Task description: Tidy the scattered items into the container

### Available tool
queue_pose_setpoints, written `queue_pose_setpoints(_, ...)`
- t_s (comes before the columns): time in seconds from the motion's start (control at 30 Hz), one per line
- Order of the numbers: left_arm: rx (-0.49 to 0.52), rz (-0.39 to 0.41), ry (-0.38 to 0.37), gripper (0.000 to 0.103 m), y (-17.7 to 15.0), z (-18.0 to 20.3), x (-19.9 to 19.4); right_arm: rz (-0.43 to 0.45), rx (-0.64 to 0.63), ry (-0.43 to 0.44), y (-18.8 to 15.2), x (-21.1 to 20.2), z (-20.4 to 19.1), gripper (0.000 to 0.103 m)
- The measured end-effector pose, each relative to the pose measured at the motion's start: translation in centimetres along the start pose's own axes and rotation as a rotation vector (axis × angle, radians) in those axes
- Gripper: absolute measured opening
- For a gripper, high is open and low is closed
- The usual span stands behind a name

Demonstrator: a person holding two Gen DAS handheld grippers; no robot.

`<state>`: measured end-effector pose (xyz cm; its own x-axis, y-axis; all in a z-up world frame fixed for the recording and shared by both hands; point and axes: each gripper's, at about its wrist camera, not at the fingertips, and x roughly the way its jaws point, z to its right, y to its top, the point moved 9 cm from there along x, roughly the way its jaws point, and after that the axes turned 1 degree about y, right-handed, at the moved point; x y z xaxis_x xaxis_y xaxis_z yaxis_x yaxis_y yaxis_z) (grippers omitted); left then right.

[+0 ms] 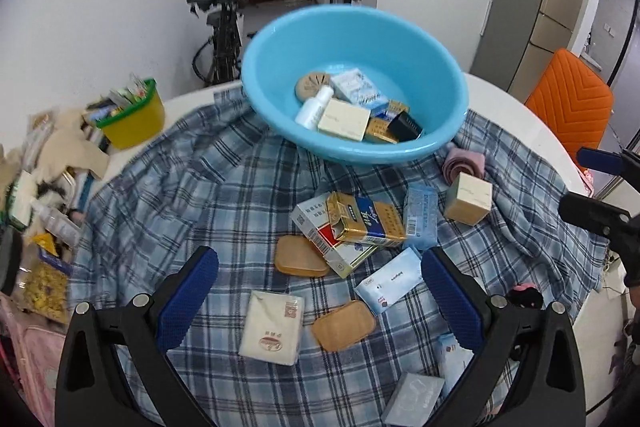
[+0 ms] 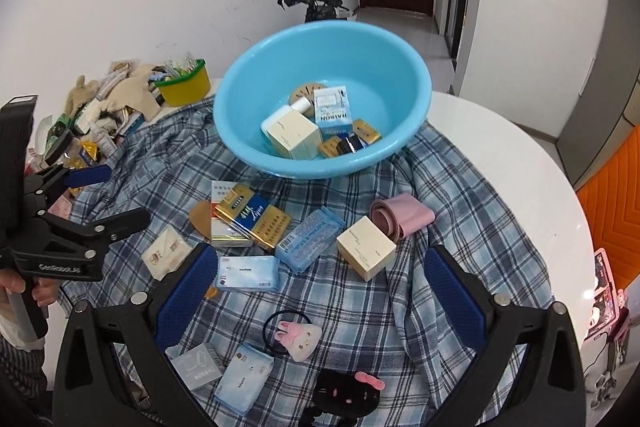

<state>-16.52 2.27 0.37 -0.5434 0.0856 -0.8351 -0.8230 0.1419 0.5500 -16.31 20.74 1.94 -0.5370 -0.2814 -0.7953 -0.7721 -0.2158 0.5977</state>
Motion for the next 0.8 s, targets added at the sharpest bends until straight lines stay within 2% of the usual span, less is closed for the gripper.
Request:
queue_pose_setpoints(0.4, -0.052, -0.116, -0.04, 0.103, 0.0, -0.4, 8.1, -0.061, 0.039, 0.002, -0.6, 4.4, 2.5, 0.103)
queue_pose_setpoints(0.8, -0.007, -0.137, -0.012, 0.103, 0.6, 0.6, 11.7, -0.097, 0.053, 0.001, -1.0, 7.0, 3.9, 0.103)
